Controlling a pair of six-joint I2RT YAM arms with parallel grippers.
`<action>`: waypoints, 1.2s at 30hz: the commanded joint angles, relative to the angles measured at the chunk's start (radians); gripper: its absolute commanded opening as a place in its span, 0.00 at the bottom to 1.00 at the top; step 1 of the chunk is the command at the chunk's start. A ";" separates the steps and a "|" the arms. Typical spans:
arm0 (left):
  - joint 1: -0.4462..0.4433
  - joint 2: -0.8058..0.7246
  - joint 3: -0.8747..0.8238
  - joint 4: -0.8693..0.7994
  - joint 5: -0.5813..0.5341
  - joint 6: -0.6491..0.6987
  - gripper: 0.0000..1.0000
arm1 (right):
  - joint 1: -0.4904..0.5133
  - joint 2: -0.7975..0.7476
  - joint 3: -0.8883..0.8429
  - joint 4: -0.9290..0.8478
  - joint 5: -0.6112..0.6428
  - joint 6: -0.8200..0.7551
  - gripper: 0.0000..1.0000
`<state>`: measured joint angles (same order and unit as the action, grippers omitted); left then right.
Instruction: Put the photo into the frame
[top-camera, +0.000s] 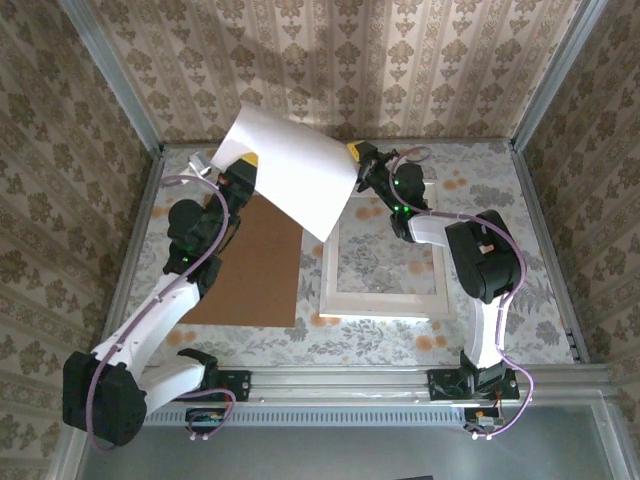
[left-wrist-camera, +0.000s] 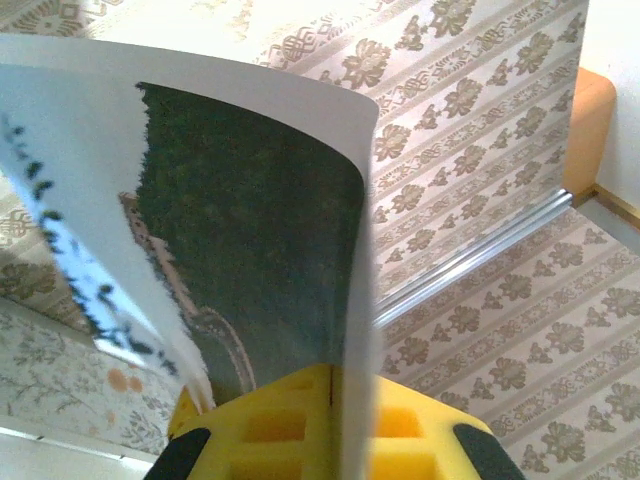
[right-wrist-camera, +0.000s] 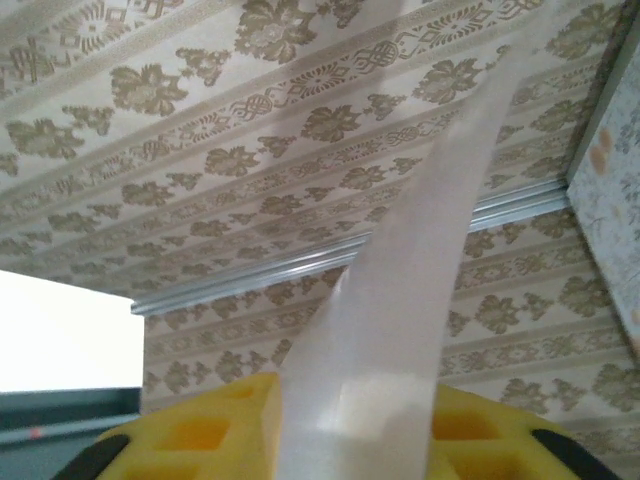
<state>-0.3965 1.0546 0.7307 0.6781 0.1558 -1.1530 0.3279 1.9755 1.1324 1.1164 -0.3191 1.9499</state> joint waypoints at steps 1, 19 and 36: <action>0.003 -0.036 -0.034 -0.036 0.001 -0.016 0.00 | -0.024 -0.059 0.010 -0.051 -0.051 -0.091 0.24; -0.036 -0.407 -0.365 -0.880 -0.074 0.048 0.82 | -0.287 -0.238 -0.013 -1.478 -0.446 -1.308 0.00; 0.002 -0.196 -0.199 -0.805 0.003 0.297 0.79 | -0.345 -0.255 -0.009 -1.377 -0.131 -1.419 0.00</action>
<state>-0.4023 0.8371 0.4961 -0.1699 0.1352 -0.9096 -0.0170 1.7893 1.1446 -0.3611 -0.4911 0.5442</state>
